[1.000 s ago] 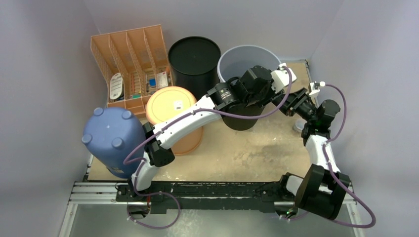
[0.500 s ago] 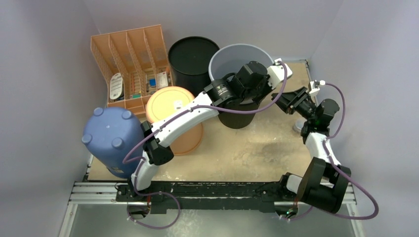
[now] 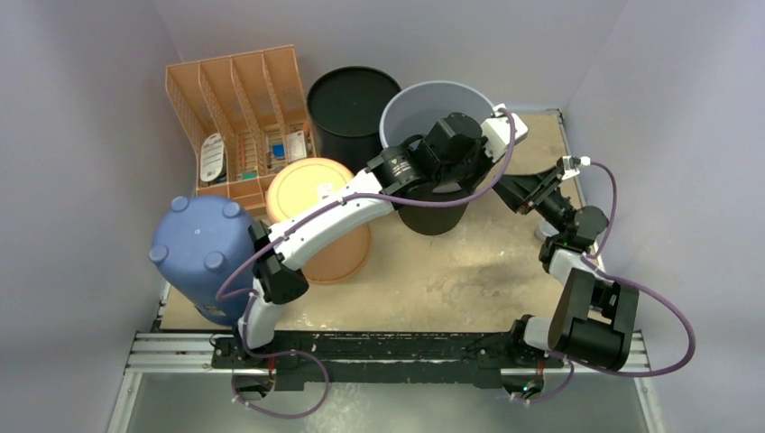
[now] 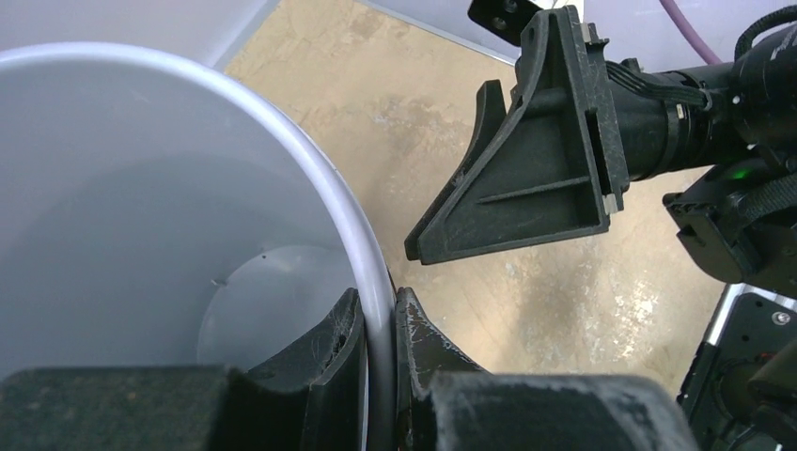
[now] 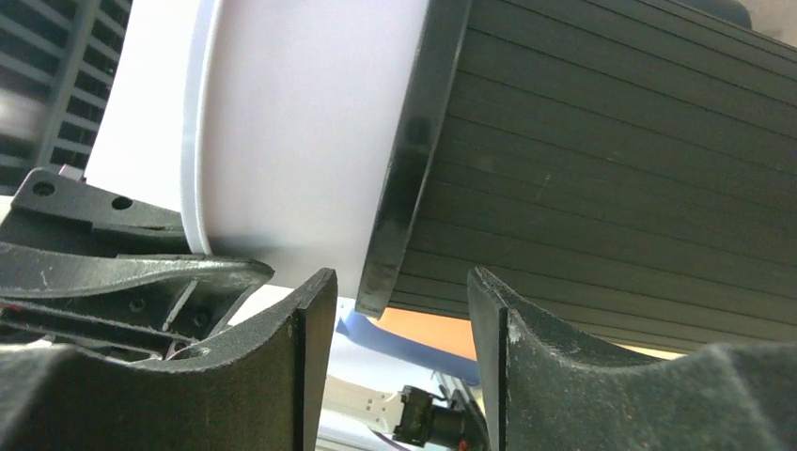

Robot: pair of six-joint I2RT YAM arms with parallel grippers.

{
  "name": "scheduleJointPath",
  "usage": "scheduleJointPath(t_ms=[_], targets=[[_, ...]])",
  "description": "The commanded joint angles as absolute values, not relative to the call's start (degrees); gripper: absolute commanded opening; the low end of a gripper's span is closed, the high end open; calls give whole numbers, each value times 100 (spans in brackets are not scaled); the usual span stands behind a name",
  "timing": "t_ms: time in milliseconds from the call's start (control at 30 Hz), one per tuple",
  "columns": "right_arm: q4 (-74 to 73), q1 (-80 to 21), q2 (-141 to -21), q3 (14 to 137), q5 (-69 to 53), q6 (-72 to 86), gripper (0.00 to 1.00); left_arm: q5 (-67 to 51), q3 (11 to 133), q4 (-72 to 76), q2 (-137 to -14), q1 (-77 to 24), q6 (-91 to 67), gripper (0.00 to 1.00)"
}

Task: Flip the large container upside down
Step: Adjust the container in the container.

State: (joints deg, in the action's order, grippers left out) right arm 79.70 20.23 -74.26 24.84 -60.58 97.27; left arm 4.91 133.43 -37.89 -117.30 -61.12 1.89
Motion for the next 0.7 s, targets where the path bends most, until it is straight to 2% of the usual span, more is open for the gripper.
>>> scheduleJointPath(t_ms=[0, 167, 300, 533, 667], targets=[[8751, 1973, -7415, 2648, -6040, 9825, 57, 57, 13360, -2679, -11480, -6103, -331, 0], [8836, 1915, -7541, 2788, -6059, 9848, 55, -153, 13713, -2778, -11643, -6108, -387, 0], [8607, 1840, -7594, 2906, -6124, 9738, 48, -313, 13721, -2673, -11610, -6106, -442, 0], [8853, 1807, -7485, 2987, -6090, 9930, 48, -664, 13852, -2747, -11852, -6112, -546, 0], [8319, 1776, -7255, 3081, -6117, 9690, 45, -1062, 14018, -2789, -12067, -6123, -736, 0]])
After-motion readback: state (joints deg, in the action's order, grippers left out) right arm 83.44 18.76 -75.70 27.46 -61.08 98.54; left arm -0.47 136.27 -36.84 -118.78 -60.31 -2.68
